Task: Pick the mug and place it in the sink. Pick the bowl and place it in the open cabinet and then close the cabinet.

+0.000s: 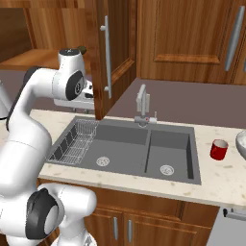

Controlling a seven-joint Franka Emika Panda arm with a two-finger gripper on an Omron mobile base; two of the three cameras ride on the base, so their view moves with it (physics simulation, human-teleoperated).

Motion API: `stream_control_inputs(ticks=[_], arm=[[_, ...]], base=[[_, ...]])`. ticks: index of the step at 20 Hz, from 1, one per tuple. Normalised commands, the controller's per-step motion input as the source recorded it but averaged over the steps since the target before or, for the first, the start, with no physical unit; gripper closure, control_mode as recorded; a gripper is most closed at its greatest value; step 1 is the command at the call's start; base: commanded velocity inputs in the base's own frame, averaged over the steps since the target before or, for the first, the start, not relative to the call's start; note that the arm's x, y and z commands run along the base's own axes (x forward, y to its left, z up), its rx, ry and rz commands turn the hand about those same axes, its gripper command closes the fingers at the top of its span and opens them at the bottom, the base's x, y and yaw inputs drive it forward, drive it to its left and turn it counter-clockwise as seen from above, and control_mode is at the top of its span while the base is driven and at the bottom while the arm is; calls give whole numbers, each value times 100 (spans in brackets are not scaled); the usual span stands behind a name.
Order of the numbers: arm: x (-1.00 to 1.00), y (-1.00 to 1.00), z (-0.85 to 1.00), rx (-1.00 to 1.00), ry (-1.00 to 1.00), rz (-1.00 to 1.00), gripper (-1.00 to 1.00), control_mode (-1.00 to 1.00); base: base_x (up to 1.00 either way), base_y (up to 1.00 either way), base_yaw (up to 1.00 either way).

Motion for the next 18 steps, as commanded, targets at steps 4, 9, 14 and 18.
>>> stream_control_inputs(ticks=[4,9,14,18], arm=[[-2,0,0,0,0,0,-100,-100],[-30,1,0,-1,0,0,-100,-100],[-48,0,16,-8,1,0,-100,-100],[-59,0,31,-5,0,0,-100,-100]], base=[[0,0,0],[0,0,0],[0,0,0],[0,0,0]])
